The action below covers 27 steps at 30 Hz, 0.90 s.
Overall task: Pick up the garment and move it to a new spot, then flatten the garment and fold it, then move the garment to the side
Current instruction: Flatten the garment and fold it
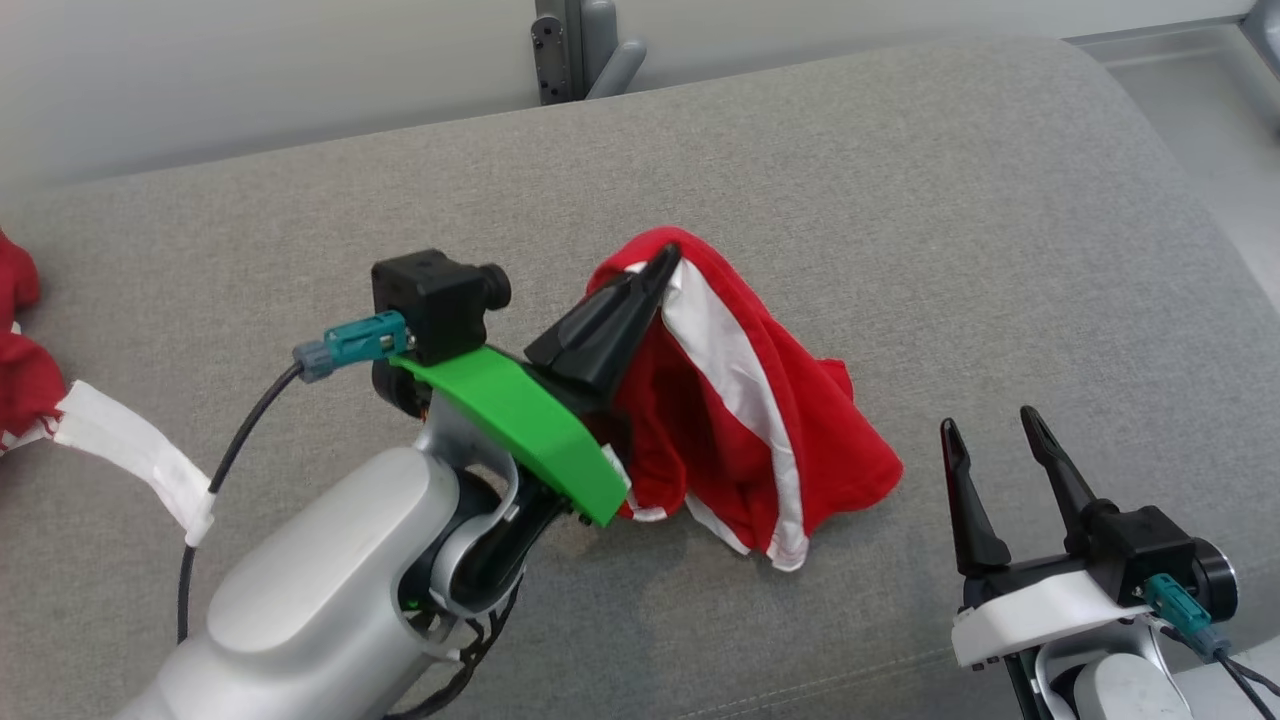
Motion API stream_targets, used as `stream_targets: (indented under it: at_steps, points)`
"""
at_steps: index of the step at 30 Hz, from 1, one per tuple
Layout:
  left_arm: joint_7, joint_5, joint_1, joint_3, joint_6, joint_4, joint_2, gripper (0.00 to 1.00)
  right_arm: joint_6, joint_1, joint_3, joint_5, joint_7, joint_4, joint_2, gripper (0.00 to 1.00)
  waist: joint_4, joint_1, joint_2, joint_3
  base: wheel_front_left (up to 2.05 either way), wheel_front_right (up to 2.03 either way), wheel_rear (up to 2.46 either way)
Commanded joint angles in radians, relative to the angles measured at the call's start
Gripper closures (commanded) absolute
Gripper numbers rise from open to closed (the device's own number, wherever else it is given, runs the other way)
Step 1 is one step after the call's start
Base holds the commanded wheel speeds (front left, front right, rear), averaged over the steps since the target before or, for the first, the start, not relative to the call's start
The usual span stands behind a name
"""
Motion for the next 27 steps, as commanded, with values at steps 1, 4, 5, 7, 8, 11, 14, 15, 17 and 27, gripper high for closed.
stream_targets:
  at_steps: [1,4,5,7,8,11,14,15,17,27]
  points:
    - [0.007,0.006,-0.036,0.017,0.044,0.010,-0.021,1.00,-0.001,-0.002,-0.009,0.009,0.000,-0.001,-0.001,0.00,-0.018,0.0000,0.0000,-0.012,0.00,0.00,0.00]
    - [0.016,0.037,-0.099,0.033,0.104,0.034,-0.047,1.00,-0.001,-0.005,-0.020,0.012,0.000,-0.003,0.000,0.00,-0.041,0.0000,0.0000,-0.020,0.00,0.00,0.00]
    - [0.018,0.051,-0.118,0.037,0.120,0.042,-0.053,1.00,-0.001,-0.005,-0.019,0.013,0.000,-0.002,0.000,0.00,-0.050,0.0000,0.0000,-0.022,0.00,0.00,0.00]
    - [0.026,0.077,-0.171,0.045,0.163,0.063,-0.073,1.00,-0.001,-0.001,-0.023,0.019,0.000,0.000,0.001,0.00,-0.072,0.0000,0.0000,-0.025,0.00,0.00,0.00]
    - [0.032,0.087,-0.189,0.044,0.174,0.072,-0.076,1.00,-0.001,0.001,-0.023,0.023,0.000,0.001,0.001,0.00,-0.079,0.0000,0.0000,-0.025,0.00,0.00,0.00]
    - [0.038,0.118,-0.238,0.048,0.204,0.103,-0.089,1.00,-0.001,0.006,-0.022,0.034,0.000,0.002,0.001,0.00,-0.096,0.0000,0.0000,-0.025,0.00,0.00,0.00]
    - [0.020,0.152,-0.283,0.054,0.240,0.148,-0.099,1.00,-0.001,0.004,-0.019,0.043,0.000,0.004,0.001,0.00,-0.110,0.0000,0.0000,-0.022,0.00,0.00,0.00]
    - [0.015,0.160,-0.294,0.058,0.248,0.165,-0.105,1.00,-0.001,0.002,-0.017,0.044,0.000,0.005,0.001,0.00,-0.114,0.0000,0.0000,-0.021,0.00,0.00,0.00]
    - [-0.005,0.180,-0.318,0.066,0.266,0.202,-0.122,1.00,-0.001,-0.002,-0.015,0.048,0.000,0.005,0.001,0.00,-0.120,0.0000,0.0000,-0.019,0.00,0.00,0.00]
    - [-0.055,0.182,-0.290,0.042,0.293,0.328,-0.210,1.00,-0.001,-0.002,-0.020,0.049,0.000,0.007,0.001,0.00,-0.112,0.0000,0.0000,-0.005,0.00,0.00,0.00]
